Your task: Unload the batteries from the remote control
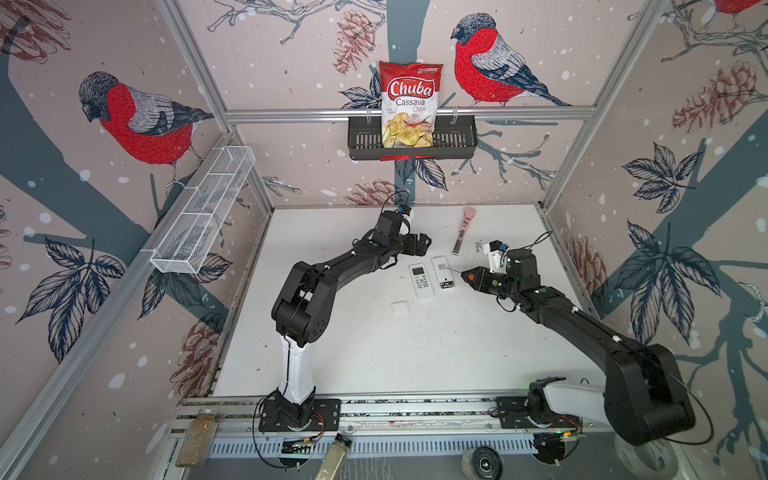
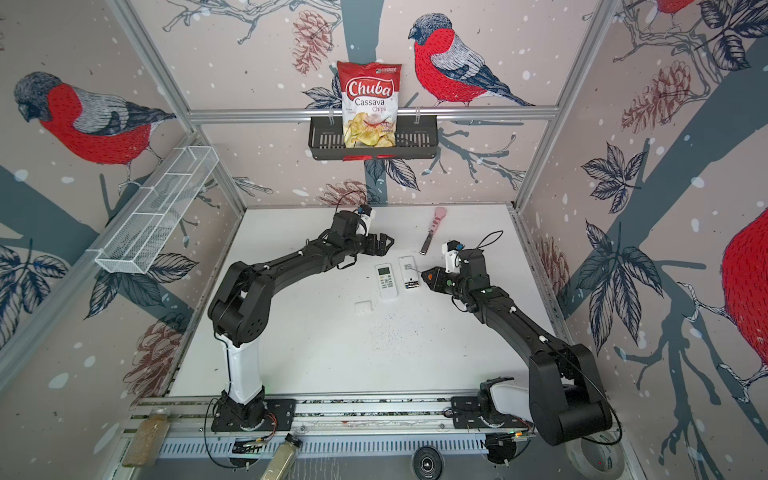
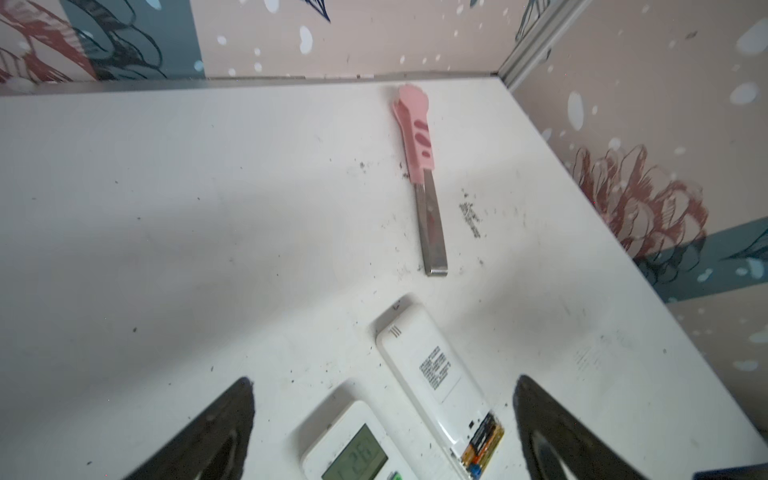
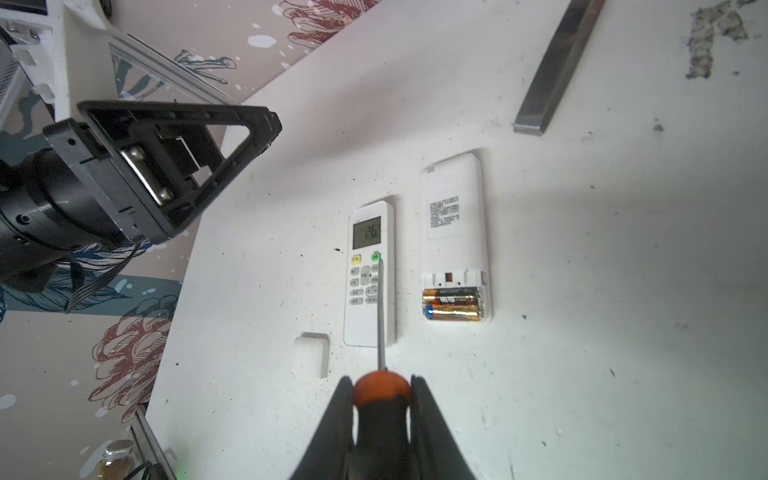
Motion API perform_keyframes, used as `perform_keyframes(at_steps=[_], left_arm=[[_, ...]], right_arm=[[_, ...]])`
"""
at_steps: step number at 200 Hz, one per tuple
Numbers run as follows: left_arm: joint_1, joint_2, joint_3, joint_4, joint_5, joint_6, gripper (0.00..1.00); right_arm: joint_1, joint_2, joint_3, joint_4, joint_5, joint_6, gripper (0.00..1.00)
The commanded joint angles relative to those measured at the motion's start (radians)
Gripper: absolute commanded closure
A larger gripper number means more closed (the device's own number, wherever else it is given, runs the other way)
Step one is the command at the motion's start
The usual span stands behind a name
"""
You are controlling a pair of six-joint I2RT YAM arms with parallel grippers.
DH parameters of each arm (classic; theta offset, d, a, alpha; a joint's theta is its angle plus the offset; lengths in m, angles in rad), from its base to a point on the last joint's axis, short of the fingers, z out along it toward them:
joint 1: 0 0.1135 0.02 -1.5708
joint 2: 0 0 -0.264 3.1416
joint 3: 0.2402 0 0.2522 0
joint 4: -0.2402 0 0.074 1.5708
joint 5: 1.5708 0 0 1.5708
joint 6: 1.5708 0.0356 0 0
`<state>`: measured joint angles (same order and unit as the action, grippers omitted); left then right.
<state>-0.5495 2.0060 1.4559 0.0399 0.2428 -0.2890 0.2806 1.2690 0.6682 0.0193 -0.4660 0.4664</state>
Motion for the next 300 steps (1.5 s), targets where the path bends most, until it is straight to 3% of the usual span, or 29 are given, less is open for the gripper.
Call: perform_keyframes(at_steps=[1,48,86,300], left_arm=[[-0.021,0.036,0.046,-0.109,-0.033,0.093,0.08],[-0.068,0.151,0.173,-0.201,-0.053,0.149,0.19],[-0.090,0.202,0.223,-0.216,-0.047,0.165,0.39],[-0.135,0.346,0.345,-0.272,-0.096,0.212,0.39]], right_arm=[[0.000,0.009,-0.003,-0.040,0.030,-0.035,0.90],[0.004,0.004,-0.034,-0.045,0.024,-0.027,0.90],[0.011,-0.011,-0.067,-0.041,0.041,-0.021,0.90],[0.040,0.115,-0.027,-0.018,0.108,-0.023,0.89]])
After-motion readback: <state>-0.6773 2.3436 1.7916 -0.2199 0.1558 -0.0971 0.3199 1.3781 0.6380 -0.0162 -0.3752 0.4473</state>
